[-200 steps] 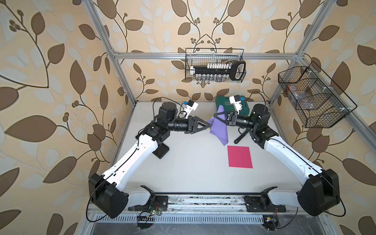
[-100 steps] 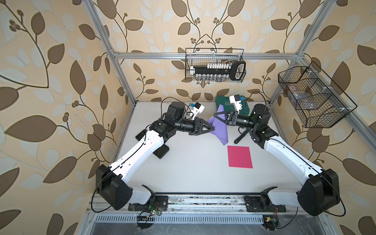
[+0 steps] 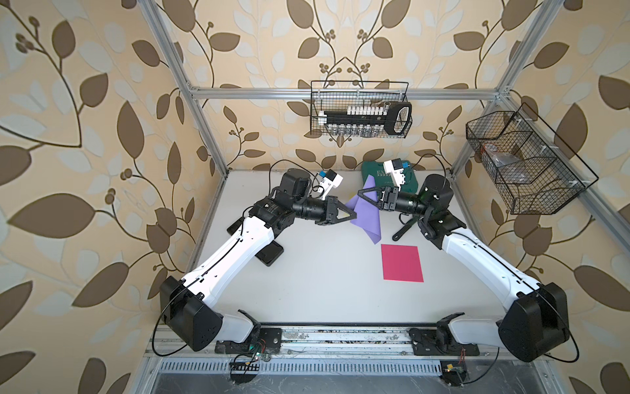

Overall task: Fold the square paper diagonally
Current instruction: Fold the paper.

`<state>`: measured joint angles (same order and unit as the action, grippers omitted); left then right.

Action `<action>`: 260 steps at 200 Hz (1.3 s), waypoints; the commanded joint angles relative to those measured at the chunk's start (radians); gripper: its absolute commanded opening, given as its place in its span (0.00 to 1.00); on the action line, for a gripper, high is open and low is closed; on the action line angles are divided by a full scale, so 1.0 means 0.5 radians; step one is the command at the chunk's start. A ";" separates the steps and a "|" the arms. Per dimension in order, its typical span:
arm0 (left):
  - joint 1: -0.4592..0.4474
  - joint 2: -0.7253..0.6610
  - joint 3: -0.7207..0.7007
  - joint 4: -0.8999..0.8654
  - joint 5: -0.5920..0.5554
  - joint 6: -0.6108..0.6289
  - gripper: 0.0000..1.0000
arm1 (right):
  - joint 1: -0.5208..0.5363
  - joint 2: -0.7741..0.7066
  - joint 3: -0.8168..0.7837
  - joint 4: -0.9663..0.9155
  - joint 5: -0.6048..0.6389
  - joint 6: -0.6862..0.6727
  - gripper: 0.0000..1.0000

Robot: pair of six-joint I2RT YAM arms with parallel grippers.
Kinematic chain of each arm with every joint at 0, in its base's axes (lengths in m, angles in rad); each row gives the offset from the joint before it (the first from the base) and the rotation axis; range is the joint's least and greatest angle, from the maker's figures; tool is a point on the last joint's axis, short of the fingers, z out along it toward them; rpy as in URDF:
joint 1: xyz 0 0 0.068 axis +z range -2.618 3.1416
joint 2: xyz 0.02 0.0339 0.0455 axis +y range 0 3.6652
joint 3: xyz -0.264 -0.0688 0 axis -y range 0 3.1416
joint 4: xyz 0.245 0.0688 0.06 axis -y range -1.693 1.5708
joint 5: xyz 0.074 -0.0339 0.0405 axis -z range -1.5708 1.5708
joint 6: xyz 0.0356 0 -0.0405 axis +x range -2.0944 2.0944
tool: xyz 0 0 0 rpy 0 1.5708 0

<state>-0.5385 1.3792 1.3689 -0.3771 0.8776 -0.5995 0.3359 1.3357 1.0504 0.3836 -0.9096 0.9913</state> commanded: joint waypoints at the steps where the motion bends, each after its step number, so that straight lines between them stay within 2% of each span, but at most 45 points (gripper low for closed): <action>1: -0.023 -0.052 0.092 -0.032 -0.119 0.155 0.00 | -0.011 0.049 0.049 0.056 -0.084 0.054 0.20; 74: 0.020 -0.023 0.180 -0.163 -0.170 0.214 0.00 | -0.028 0.081 0.054 0.038 -0.214 0.082 0.23; 137: 0.022 0.001 0.145 -0.169 -0.166 0.201 0.00 | -0.041 0.037 0.068 0.005 -0.167 0.023 0.21; 166: 0.028 0.011 0.151 -0.189 -0.180 0.221 0.00 | -0.045 0.033 0.071 0.000 -0.175 0.023 0.27; 184: 0.045 0.012 0.149 -0.191 -0.184 0.222 0.00 | -0.043 0.031 0.071 0.001 -0.178 0.024 0.26; 210: 0.047 0.006 0.136 -0.193 -0.177 0.217 0.00 | -0.045 0.022 0.064 0.002 -0.178 0.028 0.18; 260: 0.086 -0.017 0.113 -0.195 -0.200 0.226 0.00 | -0.049 0.007 0.056 -0.006 -0.205 0.022 0.19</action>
<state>-0.5152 1.3857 1.4216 -0.4782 0.7933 -0.5217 0.3176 1.3663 1.0508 0.3820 -0.9920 1.0161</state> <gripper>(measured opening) 0.045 0.189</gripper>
